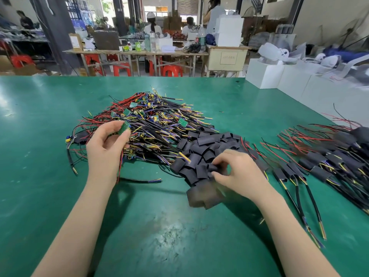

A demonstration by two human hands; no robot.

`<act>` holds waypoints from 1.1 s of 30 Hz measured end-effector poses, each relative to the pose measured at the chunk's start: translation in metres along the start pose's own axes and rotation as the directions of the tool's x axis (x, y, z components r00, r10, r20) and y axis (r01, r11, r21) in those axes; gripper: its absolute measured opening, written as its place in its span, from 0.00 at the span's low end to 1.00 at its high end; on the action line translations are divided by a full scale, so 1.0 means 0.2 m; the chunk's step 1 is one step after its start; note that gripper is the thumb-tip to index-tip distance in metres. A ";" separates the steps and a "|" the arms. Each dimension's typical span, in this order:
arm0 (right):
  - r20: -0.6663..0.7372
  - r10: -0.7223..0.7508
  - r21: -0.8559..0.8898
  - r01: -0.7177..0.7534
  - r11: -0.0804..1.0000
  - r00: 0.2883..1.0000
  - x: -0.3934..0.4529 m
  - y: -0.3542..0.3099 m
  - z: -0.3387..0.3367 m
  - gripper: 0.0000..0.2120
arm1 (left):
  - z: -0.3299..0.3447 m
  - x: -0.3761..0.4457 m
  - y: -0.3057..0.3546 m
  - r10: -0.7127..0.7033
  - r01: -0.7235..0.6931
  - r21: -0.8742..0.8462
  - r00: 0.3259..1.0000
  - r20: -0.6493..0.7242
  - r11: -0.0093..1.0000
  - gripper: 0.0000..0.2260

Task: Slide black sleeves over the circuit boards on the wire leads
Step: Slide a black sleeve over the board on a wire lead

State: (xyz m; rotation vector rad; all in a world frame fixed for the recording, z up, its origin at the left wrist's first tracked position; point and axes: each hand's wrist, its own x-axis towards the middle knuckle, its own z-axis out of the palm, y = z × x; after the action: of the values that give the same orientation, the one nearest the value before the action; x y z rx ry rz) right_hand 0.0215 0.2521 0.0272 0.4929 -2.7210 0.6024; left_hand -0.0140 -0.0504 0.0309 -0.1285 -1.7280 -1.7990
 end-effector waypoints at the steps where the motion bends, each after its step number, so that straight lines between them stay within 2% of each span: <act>1: -0.047 0.012 0.087 -0.008 0.996 0.999 0.00 0.00 0.00 0.08 | 0.01 0.00 0.00 -0.031 0.031 -0.067 1.000 0.002 0.997 0.09; 3: -0.086 0.045 0.262 -0.021 0.965 0.995 -0.01 -0.03 -0.01 0.07 | 0.04 -0.02 0.01 -0.082 0.085 -0.159 0.996 0.022 0.984 0.09; 6: -0.030 0.039 0.458 -0.021 0.889 0.999 -0.02 -0.09 0.02 0.09 | 0.06 -0.03 0.01 -0.104 0.113 -0.197 0.993 0.057 0.974 0.08; 13: 0.016 0.074 0.609 -0.069 0.790 0.997 -0.02 -0.13 0.03 0.12 | 0.06 -0.03 0.01 -0.073 0.085 -0.186 0.995 0.072 0.979 0.09; 20: -0.031 0.153 0.600 -0.104 0.793 0.988 -0.01 -0.12 0.03 0.08 | 0.07 -0.04 0.02 -0.070 0.076 -0.171 0.997 0.042 0.982 0.09; 26: -0.087 0.137 0.575 -0.062 0.816 0.987 -0.01 -0.13 0.03 0.07 | 0.08 -0.06 0.03 -0.074 0.083 -0.169 0.995 0.060 0.982 0.09; 30: -0.309 0.027 0.338 0.083 0.937 0.951 -0.01 -0.12 0.03 0.08 | 0.09 -0.08 0.04 -0.055 0.071 -0.099 0.986 0.156 0.993 0.11; 33: -0.404 -0.027 0.119 0.082 0.990 0.914 0.00 -0.09 0.02 0.09 | 0.08 -0.08 0.06 -0.004 0.004 -0.001 0.964 0.265 1.000 0.12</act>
State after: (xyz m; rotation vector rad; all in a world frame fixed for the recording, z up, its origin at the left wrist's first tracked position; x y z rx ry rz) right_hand 0.0279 0.2360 0.0299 0.4212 -2.2809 0.7794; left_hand -0.0010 -0.0278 0.0350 -0.3829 -1.9107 -1.8529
